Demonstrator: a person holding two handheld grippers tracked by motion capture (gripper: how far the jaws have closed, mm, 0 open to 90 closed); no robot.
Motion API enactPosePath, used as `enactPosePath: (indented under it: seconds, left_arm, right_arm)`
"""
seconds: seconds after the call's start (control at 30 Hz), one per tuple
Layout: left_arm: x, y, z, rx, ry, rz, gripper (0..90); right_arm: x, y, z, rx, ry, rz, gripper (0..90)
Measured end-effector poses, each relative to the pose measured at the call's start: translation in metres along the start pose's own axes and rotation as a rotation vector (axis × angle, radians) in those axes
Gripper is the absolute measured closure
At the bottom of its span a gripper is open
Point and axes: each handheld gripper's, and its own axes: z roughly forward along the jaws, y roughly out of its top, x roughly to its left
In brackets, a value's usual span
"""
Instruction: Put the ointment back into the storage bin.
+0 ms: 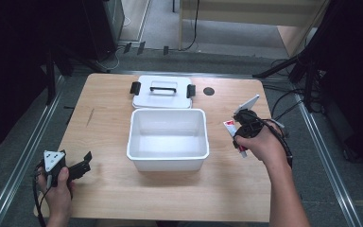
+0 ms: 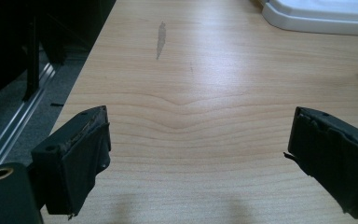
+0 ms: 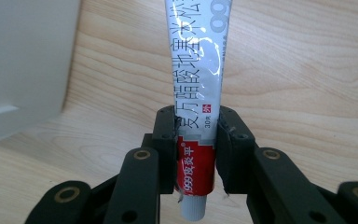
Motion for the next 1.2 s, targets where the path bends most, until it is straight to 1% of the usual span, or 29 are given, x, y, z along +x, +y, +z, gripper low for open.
enactPosePath:
  seconds: [0.03,0.23,0.33,0.5,0.6,0.67,0.83,1.13,1.2]
  left_arm:
    - [0.000,0.000,0.000,0.001,0.000,0.000,6.3]
    - [0.000,0.000,0.000,0.004,-0.008,-0.003,6.7]
    - [0.000,0.000,0.001,0.003,-0.007,-0.005,6.9]
    - [0.000,0.000,0.001,0.003,-0.004,-0.001,6.9]
    - [0.000,0.000,0.001,0.001,-0.005,-0.006,6.9]
    - [0.001,0.000,0.001,0.000,-0.007,-0.009,6.9]
    - [0.001,0.001,0.001,-0.001,-0.010,-0.014,6.9]
    - [0.002,0.001,0.001,-0.004,-0.014,-0.026,6.9]
    - [0.002,0.001,0.001,-0.006,-0.015,-0.028,6.9]
  right_arm:
    - [0.000,0.000,0.000,0.000,0.000,0.000,72.9]
    - [0.009,0.010,-0.015,-0.017,0.010,-0.004,72.9]
    - [0.016,0.016,-0.024,-0.032,0.009,-0.019,72.9]
    - [0.022,0.022,-0.032,-0.036,0.011,-0.035,72.9]
    - [0.028,0.027,-0.041,-0.042,0.020,-0.047,72.9]
    - [0.030,0.028,-0.042,-0.040,0.021,-0.052,72.9]
    - [0.043,0.036,-0.051,-0.043,0.030,-0.077,72.9]
    - [0.068,0.049,-0.057,-0.058,0.040,-0.134,72.8]
    - [0.074,0.051,-0.058,-0.066,0.054,-0.145,72.8]
